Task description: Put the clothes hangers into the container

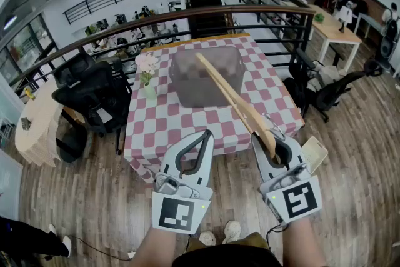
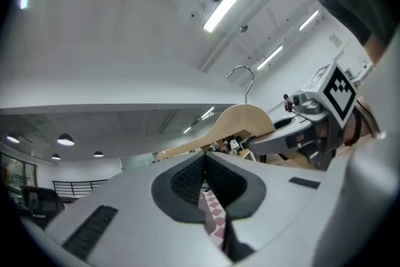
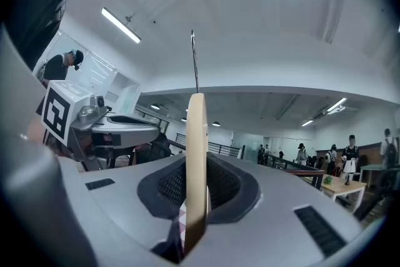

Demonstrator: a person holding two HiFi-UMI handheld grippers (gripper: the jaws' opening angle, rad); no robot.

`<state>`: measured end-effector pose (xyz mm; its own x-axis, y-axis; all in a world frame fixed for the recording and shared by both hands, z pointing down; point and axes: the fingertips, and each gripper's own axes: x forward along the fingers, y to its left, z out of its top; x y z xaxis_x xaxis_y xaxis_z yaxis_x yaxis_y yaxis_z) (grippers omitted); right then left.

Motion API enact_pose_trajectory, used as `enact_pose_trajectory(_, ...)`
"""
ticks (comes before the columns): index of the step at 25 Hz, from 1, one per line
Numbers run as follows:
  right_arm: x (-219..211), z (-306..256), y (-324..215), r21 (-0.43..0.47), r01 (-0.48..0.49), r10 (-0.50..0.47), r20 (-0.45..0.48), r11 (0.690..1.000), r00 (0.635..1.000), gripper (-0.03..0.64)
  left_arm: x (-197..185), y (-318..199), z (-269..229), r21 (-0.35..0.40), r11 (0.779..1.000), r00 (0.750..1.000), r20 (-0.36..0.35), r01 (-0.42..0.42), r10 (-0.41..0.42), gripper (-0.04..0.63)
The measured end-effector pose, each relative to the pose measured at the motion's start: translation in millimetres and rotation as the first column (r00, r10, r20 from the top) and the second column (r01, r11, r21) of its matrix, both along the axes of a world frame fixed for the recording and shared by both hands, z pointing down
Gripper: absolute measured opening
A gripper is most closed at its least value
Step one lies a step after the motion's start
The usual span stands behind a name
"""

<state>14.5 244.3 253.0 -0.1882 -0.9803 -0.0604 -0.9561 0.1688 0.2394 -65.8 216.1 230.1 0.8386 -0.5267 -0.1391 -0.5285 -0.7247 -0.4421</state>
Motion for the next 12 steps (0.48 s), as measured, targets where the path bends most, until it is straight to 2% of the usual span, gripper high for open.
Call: enact_pose_trajectory(12,22,5,1,0.001,0.017,-0.017,0.004,1.000,1.000,0.057,16,2,9,-0.010,1.000,1.000,-0.006,0.027,-0.027,0.009)
